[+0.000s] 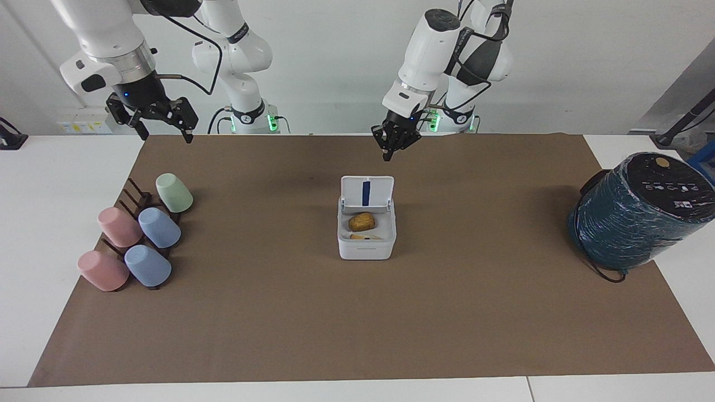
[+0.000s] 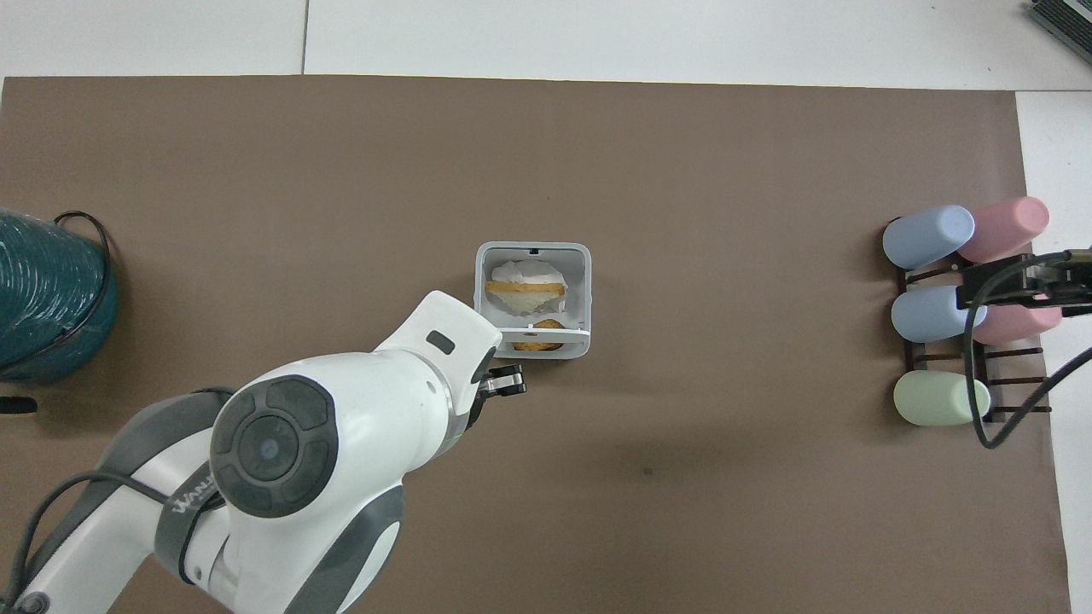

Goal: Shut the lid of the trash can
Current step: 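Reach the left gripper to the raised lid of the trash can, then push the lid down with the left gripper to close the can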

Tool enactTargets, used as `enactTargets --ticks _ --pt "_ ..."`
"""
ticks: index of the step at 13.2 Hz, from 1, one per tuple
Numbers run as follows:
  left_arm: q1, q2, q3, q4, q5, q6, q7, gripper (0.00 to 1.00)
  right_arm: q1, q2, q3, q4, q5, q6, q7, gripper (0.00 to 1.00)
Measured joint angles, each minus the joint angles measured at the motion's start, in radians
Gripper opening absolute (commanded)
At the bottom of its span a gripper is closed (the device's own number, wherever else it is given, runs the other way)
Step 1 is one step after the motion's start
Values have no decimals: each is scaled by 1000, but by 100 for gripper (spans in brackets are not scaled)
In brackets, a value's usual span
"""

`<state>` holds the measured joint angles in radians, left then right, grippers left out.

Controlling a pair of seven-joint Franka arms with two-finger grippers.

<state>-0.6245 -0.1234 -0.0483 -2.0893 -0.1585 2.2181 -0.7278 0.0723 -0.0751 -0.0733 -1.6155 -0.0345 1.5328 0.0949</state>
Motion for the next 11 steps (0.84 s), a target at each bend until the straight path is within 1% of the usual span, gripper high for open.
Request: enactTargets --ticks 3,7,11 --pt "-3 67 2 0 -3 128 -27 0 0 0 0 0 0 0 0 100" --pt "7 103 15 4 -47 270 -46 0 0 0 0 0 0 0 0 100" --pt "49 135 25 42 -68 306 -47 0 0 0 0 0 0 0 0 100"
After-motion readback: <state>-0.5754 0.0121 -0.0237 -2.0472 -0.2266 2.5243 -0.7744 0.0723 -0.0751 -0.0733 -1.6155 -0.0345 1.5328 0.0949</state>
